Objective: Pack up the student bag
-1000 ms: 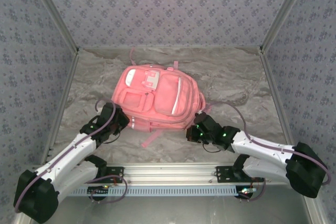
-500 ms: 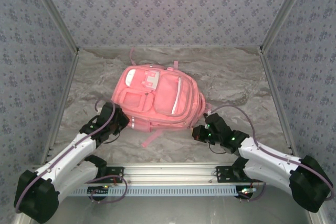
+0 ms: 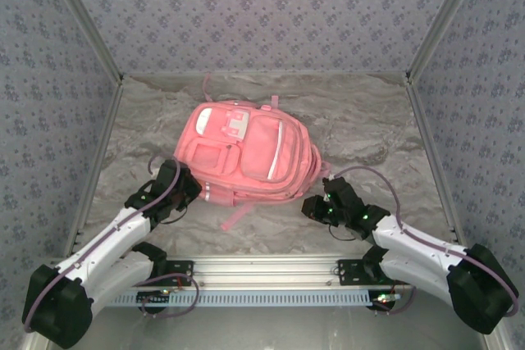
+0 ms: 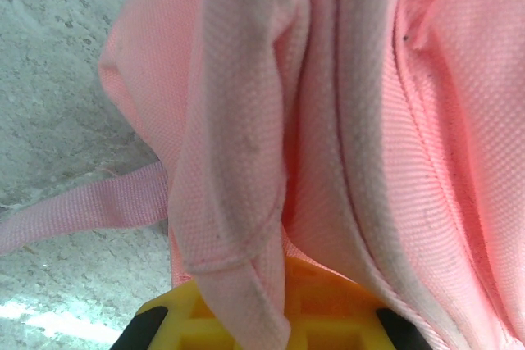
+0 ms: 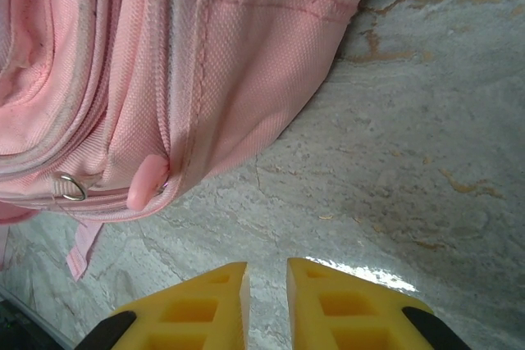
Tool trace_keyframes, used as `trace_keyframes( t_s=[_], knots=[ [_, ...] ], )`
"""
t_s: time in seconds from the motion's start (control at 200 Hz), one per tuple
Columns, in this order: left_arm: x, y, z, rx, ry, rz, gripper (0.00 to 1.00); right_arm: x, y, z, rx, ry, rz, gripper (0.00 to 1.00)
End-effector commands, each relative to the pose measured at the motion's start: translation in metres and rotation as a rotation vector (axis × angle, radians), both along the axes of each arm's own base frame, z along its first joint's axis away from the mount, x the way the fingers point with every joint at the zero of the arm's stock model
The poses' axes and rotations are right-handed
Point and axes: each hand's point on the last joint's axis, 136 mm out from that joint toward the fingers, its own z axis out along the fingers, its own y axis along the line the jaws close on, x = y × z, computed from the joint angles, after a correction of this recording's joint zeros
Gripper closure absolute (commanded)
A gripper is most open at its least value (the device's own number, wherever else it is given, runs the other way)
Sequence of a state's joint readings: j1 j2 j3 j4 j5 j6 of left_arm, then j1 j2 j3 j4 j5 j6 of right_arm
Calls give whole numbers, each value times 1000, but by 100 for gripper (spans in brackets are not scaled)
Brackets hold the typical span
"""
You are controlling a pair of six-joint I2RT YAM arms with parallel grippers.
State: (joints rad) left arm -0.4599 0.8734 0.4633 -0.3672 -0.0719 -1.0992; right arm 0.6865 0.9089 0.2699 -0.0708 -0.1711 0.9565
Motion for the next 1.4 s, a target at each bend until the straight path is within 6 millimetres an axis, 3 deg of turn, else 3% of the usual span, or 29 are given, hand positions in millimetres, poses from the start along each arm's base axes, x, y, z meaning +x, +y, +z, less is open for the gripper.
trace_keyframes(
  t_s=[0.0, 0.12, 0.235, 0.365, 0.465, 0.699, 1.204, 1.394],
  knots=[
    [17, 6, 20, 17, -84, 38, 100, -2, 0, 3, 10, 5, 11, 79],
    [17, 5, 22, 18, -87, 30, 100, -8, -13, 16, -44, -9, 13, 77],
    [18, 0, 23, -5, -89, 14, 100, -13, -26, 37, -34, -18, -45, 70],
    [20, -10, 19, -26, -73, -10, 100, -9, -20, 44, 81, 90, -172, 67],
    [21, -12, 18, -27, -74, -14, 100, -2, -14, 45, 57, 140, -198, 67],
    [20, -11, 18, -25, -78, -13, 100, 18, 5, 56, 111, 108, -205, 64],
    [21, -14, 12, -29, -66, -23, 100, 34, 23, 44, 100, 107, -170, 67],
    [21, -14, 12, -29, -68, -23, 100, 34, 26, 33, 88, 137, -155, 73]
  ],
)
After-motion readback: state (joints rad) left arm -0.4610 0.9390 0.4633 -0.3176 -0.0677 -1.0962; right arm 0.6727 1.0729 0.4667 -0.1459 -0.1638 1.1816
